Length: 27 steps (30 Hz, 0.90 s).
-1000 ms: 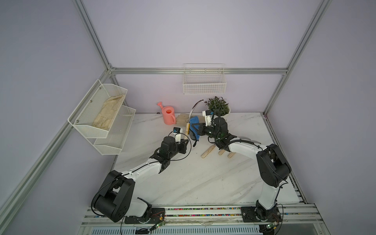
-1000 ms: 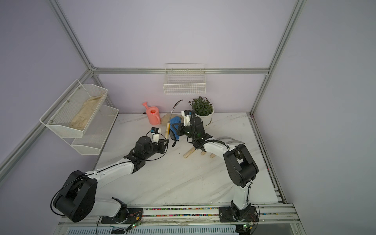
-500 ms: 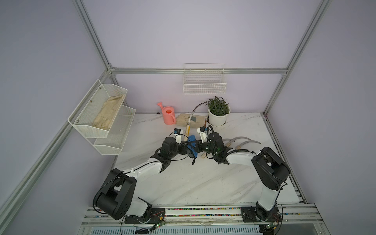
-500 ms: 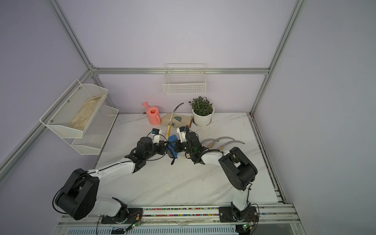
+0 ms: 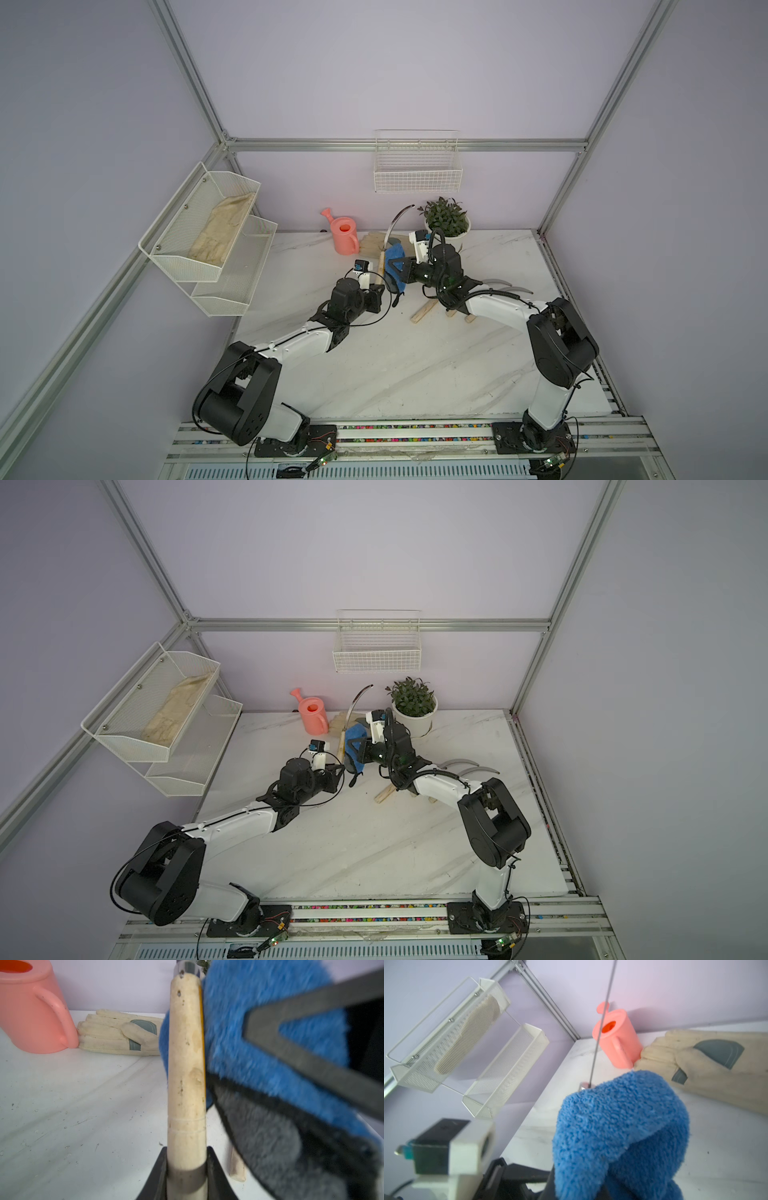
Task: Wipe small sickles with rags
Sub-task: Wipe the small sickle.
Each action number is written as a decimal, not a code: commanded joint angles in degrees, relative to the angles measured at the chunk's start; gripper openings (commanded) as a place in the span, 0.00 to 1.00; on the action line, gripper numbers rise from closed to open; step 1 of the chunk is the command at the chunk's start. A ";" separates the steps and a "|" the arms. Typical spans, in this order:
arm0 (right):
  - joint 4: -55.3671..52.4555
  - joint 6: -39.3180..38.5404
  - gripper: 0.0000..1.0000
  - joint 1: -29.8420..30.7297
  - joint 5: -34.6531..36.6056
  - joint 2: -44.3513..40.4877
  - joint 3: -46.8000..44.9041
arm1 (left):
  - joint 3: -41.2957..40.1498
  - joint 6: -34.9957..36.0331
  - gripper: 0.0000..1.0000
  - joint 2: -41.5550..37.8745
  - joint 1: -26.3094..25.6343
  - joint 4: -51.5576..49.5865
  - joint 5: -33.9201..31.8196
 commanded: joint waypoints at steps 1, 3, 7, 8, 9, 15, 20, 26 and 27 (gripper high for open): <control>1.36 -1.82 0.00 0.58 -0.63 -0.65 1.43 | 2.10 0.24 0.00 0.18 -0.48 0.22 1.92; 2.45 -1.02 0.00 0.67 -1.78 -1.08 -0.16 | 2.23 0.13 0.00 0.34 -0.53 0.21 1.90; 5.42 -0.31 0.00 1.58 -1.94 -2.92 -6.03 | 2.55 -0.30 0.00 0.80 -0.49 0.22 2.48; 5.76 -0.34 0.00 1.77 -1.54 -3.31 -7.39 | 2.58 -0.46 0.00 0.80 -0.48 0.21 2.62; 6.42 -0.26 0.00 1.77 -1.40 -3.68 -8.91 | 2.59 -0.74 0.00 0.79 -0.47 0.29 2.63; 11.84 1.52 0.00 4.01 -3.13 -4.19 -15.44 | 2.36 -2.74 0.00 1.19 -0.46 1.15 4.95; 12.57 1.31 0.00 5.28 -3.29 -3.49 -15.85 | 2.28 -3.32 0.00 1.24 -0.46 1.57 6.76; 9.31 0.80 0.00 2.55 -0.17 -2.39 -10.93 | 1.74 -3.47 0.00 0.58 -0.44 2.74 9.58; 8.79 1.02 0.00 1.50 0.12 -1.90 -9.65 | 1.57 -3.41 0.00 0.35 -0.42 2.97 10.08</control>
